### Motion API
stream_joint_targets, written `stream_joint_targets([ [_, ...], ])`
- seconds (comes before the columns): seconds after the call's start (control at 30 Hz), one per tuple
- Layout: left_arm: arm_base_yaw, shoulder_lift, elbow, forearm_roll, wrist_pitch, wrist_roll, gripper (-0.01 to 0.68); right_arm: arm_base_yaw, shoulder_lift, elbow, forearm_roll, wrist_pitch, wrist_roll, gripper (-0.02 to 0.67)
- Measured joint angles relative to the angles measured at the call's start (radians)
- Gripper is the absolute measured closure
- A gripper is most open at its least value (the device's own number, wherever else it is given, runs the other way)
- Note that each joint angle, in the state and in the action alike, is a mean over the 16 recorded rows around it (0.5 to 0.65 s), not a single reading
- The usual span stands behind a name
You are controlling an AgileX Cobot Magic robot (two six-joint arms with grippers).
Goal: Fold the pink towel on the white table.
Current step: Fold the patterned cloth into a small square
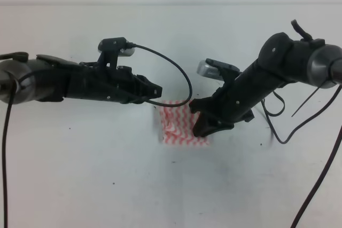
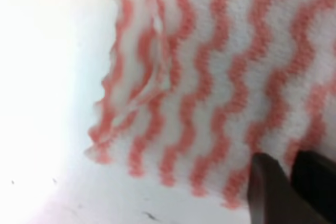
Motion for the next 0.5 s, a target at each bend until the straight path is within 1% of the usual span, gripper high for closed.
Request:
stream_joint_targets([
  [0.23, -0.003, -0.008, -0.008, 0.017, 0.030, -0.007, 0.678, 0.000, 0.007, -0.001, -0.047, 0.009, 0.037, 0.582],
  [0.5, -0.041, -0.010, -0.009, 0.022, 0.050, -0.011, 0.678, 0.000, 0.006, -0.001, 0.007, 0.017, 0.020, 0.624],
])
